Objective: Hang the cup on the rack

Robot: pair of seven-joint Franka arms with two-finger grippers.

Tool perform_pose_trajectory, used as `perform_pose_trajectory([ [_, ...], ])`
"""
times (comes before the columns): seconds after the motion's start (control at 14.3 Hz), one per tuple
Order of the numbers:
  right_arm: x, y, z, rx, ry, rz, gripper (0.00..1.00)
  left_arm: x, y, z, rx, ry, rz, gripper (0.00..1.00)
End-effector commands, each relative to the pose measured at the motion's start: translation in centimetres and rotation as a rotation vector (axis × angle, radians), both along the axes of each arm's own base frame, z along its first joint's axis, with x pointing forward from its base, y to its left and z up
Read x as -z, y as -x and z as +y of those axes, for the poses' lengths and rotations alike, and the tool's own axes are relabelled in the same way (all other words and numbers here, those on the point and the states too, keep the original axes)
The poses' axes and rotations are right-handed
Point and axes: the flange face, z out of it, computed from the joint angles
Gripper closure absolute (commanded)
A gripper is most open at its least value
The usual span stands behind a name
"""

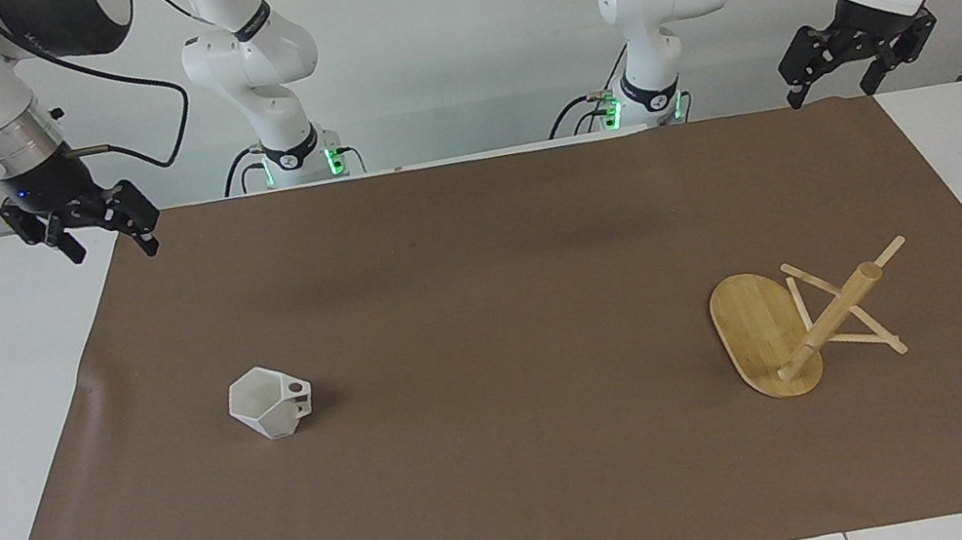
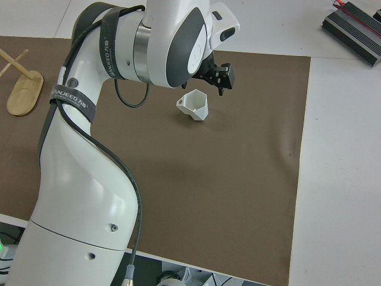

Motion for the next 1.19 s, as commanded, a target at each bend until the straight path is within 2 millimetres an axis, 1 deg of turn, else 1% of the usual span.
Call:
perform_pose_trajectory([
  [0.0, 0.08, 0.29, -0.23, -0.024, 0.017, -0.011, 0.0, -0.04, 0.88, 0.29, -0.013, 0.014, 0.006, 0.0],
  [0.63, -0.01, 0.47, -0.38, -0.021, 0.017, -0.011, 0.0, -0.04, 0.88, 0.29, -0.013, 0.014, 0.006, 0.0],
  [1.12, 0.41, 0.55, -0.54, -0.015, 0.015, -0.004, 0.0, -0.04, 0.88, 0.29, -0.013, 0.014, 0.006, 0.0],
])
